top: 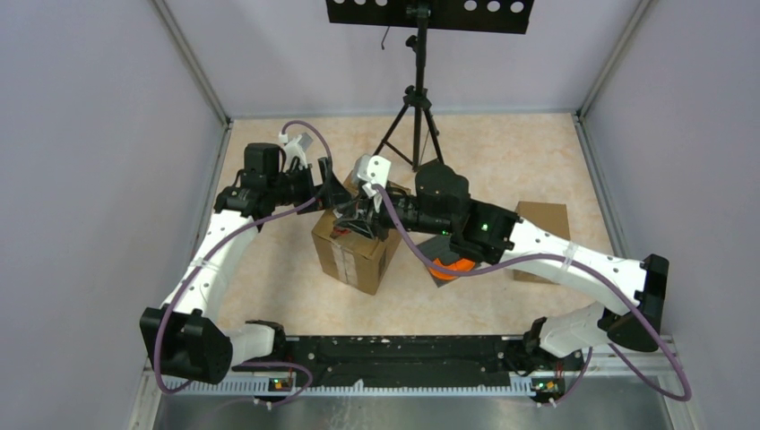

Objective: Unpack the express box
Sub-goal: Cut the express box at the center of the board.

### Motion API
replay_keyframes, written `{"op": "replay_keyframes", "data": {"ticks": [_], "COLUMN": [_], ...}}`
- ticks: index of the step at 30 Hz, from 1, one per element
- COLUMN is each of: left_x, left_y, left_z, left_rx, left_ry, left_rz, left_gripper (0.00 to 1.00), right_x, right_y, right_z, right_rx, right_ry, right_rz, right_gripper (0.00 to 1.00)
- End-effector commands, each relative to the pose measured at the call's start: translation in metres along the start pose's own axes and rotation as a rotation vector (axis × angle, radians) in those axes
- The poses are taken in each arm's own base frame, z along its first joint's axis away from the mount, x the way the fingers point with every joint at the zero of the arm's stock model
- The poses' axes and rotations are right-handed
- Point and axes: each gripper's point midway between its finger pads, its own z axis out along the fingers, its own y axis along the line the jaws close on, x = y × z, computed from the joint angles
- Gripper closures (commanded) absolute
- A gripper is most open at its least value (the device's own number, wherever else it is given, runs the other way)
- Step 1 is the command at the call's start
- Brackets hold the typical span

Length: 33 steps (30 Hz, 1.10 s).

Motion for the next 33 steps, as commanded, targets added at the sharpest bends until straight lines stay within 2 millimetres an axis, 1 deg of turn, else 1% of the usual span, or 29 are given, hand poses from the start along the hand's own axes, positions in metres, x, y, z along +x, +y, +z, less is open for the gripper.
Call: {"op": "replay_keyframes", "data": {"ticks": [1, 5, 10, 22, 25, 28, 33], "left_x": [-0.003, -0.003, -0.003, -0.003, -0.003, -0.002, -0.002], "left_y": [-0.002, -0.002, -0.001, -0.003, -0.003, -0.003, -0.002], "left_z": [-0.002, -0.002, -0.002, -0.004, -0.004, -0.004, -0.004], "left_rx": [0.005, 0.004, 0.003, 0.005, 0.004, 0.004, 0.000], "left_ry": [-0.003, -0.004, -0.004, -0.009, -0.008, -0.007, -0.007], "left_rz": [0.029, 0.028, 0.028, 0.030, 0.030, 0.030, 0.030], "left_gripper": [0.03, 0.03, 0.03, 0.03, 0.03, 0.03, 0.03], "right_x": [-0.055, -0.055, -0.048, -0.032, -0.035, -0.042, -0.049], "right_y": [0.004, 0.007, 0.008, 0.002, 0.003, 0.004, 0.010], "right_z": [-0.009, -0.009, -0.006, -0.001, -0.003, -0.006, -0.008], "right_rx": [0.005, 0.003, -0.002, 0.031, 0.029, 0.026, 0.019], "right_ry": [-0.135, -0.133, -0.110, -0.066, -0.074, -0.093, -0.103], "right_rz": [-0.040, -0.045, -0.041, -0.049, -0.046, -0.045, -0.055], "right_gripper": [1.00, 1.00, 1.00, 1.00, 1.00, 1.00, 1.00]}}
